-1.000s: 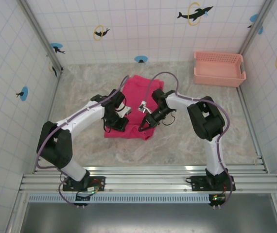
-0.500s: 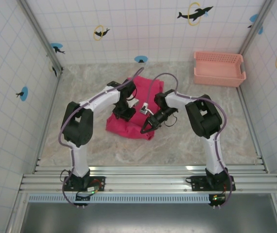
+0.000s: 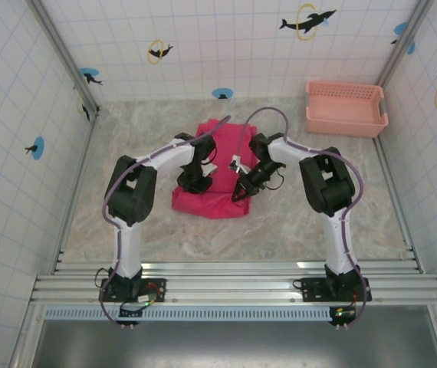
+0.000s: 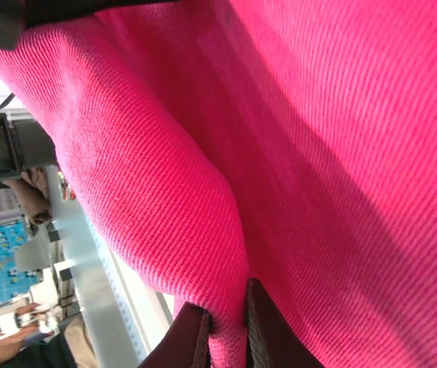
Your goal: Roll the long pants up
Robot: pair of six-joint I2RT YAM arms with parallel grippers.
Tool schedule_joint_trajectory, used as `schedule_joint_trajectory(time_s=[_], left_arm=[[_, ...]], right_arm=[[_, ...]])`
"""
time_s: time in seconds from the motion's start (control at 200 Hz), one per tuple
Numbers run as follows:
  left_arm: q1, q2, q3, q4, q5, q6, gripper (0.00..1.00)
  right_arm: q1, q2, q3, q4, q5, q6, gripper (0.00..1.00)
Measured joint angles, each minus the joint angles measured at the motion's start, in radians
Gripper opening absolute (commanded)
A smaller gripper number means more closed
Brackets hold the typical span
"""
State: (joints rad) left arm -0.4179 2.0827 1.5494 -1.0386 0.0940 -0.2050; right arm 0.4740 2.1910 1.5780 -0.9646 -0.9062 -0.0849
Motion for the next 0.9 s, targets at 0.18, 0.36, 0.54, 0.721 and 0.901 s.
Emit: schedule_joint_trajectory(time_s=[0.18,0.36,0.54,0.721,0.901], left_arm=[[0.037,-0.067,0.0,0.002,-0.104,0.004,0.27],[0.058,-0.315,-0.03,0.063,-0.167,0.015,0.55],[0.046,-0.525,-0.117,0.103,-0.123,-0.006,0.48],[0.006,-0.452,-0.291,0.142,-0.043,-0.065,0.43],[0.003,-0.328,-0.31,0.157,-0.031,-0.088,0.39]], right_arm=[[0.025,0.035,0.016,0.022,0.025,0.022,0.13],[0.029,0.076,0.052,0.026,0.03,0.041,0.13],[0.029,0.095,0.105,0.026,0.026,0.06,0.13],[0.034,0.127,0.132,0.029,0.019,0.072,0.13],[0.034,0.133,0.136,0.028,0.01,0.077,0.13]])
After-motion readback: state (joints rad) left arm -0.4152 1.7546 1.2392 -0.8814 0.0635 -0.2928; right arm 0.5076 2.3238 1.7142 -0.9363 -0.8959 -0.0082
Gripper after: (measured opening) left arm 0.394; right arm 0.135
